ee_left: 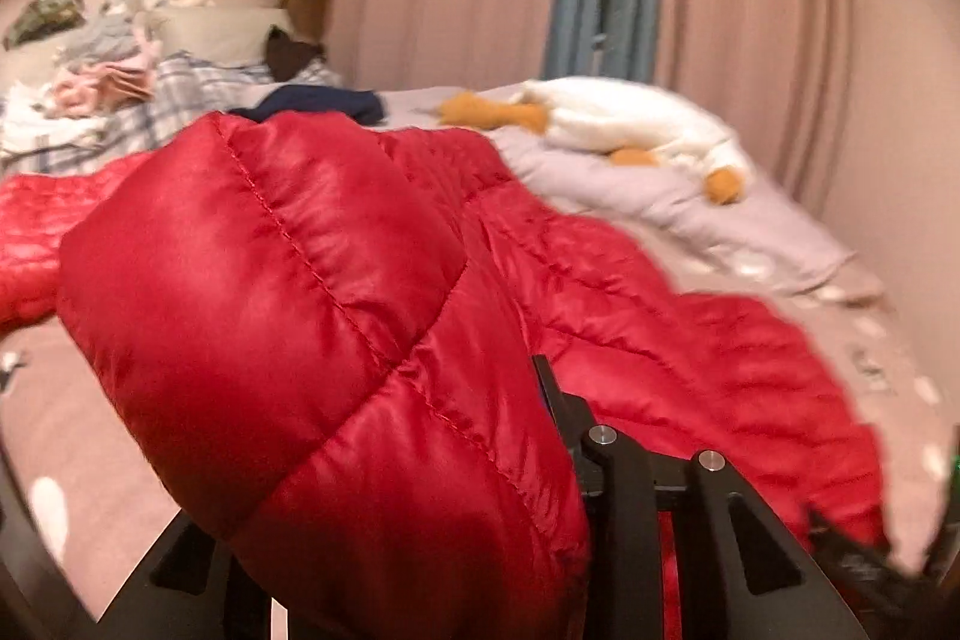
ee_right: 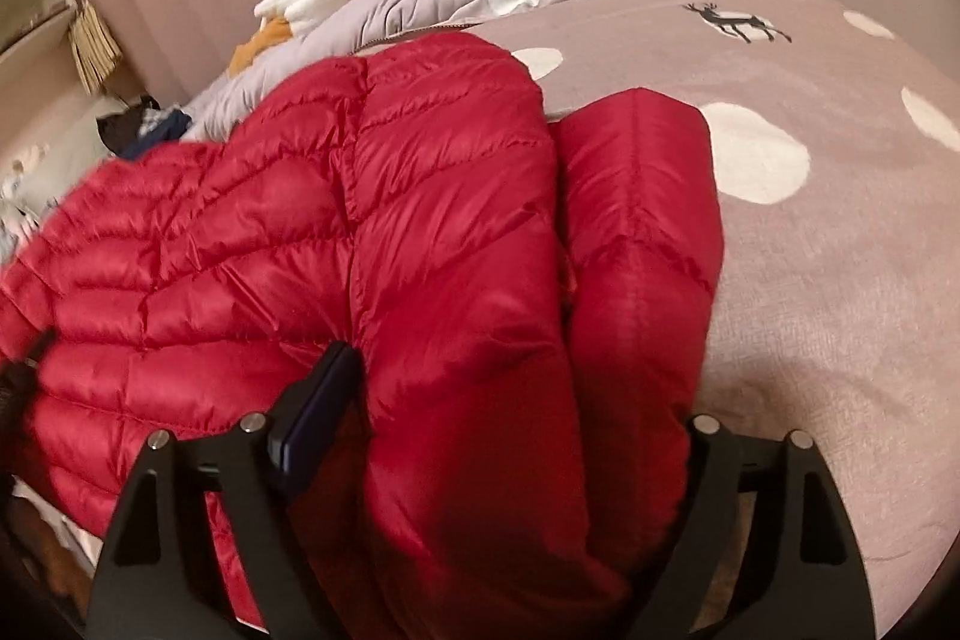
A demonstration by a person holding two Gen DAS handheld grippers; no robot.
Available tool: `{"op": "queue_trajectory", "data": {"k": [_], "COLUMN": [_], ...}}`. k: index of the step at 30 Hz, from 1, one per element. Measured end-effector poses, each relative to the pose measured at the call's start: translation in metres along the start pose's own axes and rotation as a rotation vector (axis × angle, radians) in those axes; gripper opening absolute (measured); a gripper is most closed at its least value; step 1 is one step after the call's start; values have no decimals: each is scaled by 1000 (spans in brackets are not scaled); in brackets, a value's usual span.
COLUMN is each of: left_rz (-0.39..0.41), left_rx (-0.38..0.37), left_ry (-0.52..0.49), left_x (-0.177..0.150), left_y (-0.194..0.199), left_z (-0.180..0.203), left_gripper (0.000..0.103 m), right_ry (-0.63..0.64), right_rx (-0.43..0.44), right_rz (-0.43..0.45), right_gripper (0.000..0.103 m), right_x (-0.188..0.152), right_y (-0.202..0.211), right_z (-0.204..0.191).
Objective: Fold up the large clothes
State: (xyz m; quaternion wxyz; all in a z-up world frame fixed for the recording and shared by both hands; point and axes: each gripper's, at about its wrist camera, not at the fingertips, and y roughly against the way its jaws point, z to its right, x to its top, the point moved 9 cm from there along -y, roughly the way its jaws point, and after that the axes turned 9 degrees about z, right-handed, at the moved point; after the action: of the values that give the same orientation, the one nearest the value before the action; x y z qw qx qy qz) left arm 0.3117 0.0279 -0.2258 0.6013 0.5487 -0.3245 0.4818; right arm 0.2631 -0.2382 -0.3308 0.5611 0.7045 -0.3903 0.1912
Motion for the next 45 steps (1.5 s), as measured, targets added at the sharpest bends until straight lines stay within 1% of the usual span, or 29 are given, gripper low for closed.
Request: {"op": "queue_trajectory", "data": {"k": [3, 4, 5, 6, 7, 8, 10, 13, 14, 15, 18, 21, 22, 24, 25, 27, 29, 30, 31, 33, 36, 37, 39, 41, 42, 43, 45], "left_rz": [17, 19, 22, 30, 37, 40, 47, 54, 58, 64, 86, 68, 61, 52, 47, 45, 39, 25, 10, -36, -139, -167, -223, -291, -317, -333, -317], "left_rx": [-132, -171, -188, -198, -199, -195, -195, -176, -174, -177, -174, -217, -229, -246, -255, -278, -322, -364, -402, -508, -651, -683, -716, -714, -710, -701, -688], "left_ry": [26, 15, 0, -25, -54, -70, -94, -123, -132, -140, -190, -276, -289, -281, -273, -280, -280, -263, -246, -196, -147, -147, -162, -182, -191, -204, -240], "left_x": [13, 17, 19, 22, 25, 25, 24, 24, 25, 24, 27, 19, 17, 16, 15, 12, 9, 7, 6, 0, -19, -25, -43, -69, -81, -94, -107], "left_y": [12, 21, 23, 22, 21, 21, 22, 20, 18, 21, 30, 31, 32, 32, 32, 34, 39, 43, 45, 52, 58, 58, 54, 44, 39, 34, 32], "left_z": [9, 12, 19, 24, 33, 37, 45, 47, 45, 49, 54, 67, 69, 76, 81, 92, 104, 111, 119, 135, 163, 170, 186, 201, 205, 210, 219], "left_gripper": [34, 34, 34, 34, 35, 35, 35, 35, 35, 35, 35, 35, 35, 36, 37, 46, 52, 58, 61, 76, 88, 89, 91, 91, 91, 91, 91], "right_ry": [-33, -42, -45, -45, -42, -39, -5, 106, 138, 163, 196, 167, 151, 123, 115, 109, 93, 88, 85, 86, 104, 113, 116, 104, 100, 99, 93], "right_rx": [21, 29, 34, 33, 18, -22, -104, -188, -207, -205, -179, -148, -133, -118, -127, -166, -179, -177, -171, -168, -183, -184, -185, -189, -195, -202, -215], "right_rz": [-14, -18, -21, -23, -25, -8, 63, 182, 230, 270, 341, 372, 380, 408, 424, 433, 458, 467, 473, 490, 516, 517, 514, 506, 501, 498, 496], "right_gripper": [87, 88, 90, 94, 95, 95, 95, 97, 101, 103, 103, 103, 103, 103, 103, 103, 103, 103, 103, 103, 103, 103, 103, 101, 98, 96, 90], "right_x": [1, 2, 3, 4, 5, 8, 21, 46, 55, 62, 79, 92, 97, 103, 108, 113, 115, 116, 118, 120, 121, 121, 120, 122, 122, 122, 123], "right_y": [-1, -2, -2, -1, 1, 6, 21, 49, 62, 74, 99, 118, 125, 143, 151, 164, 181, 187, 194, 203, 215, 216, 216, 214, 213, 214, 216], "right_z": [5, 6, 7, 7, 10, 14, 22, 24, 23, 21, 17, 16, 15, 16, 16, 18, 21, 20, 20, 21, 23, 24, 25, 31, 34, 37, 42]}}
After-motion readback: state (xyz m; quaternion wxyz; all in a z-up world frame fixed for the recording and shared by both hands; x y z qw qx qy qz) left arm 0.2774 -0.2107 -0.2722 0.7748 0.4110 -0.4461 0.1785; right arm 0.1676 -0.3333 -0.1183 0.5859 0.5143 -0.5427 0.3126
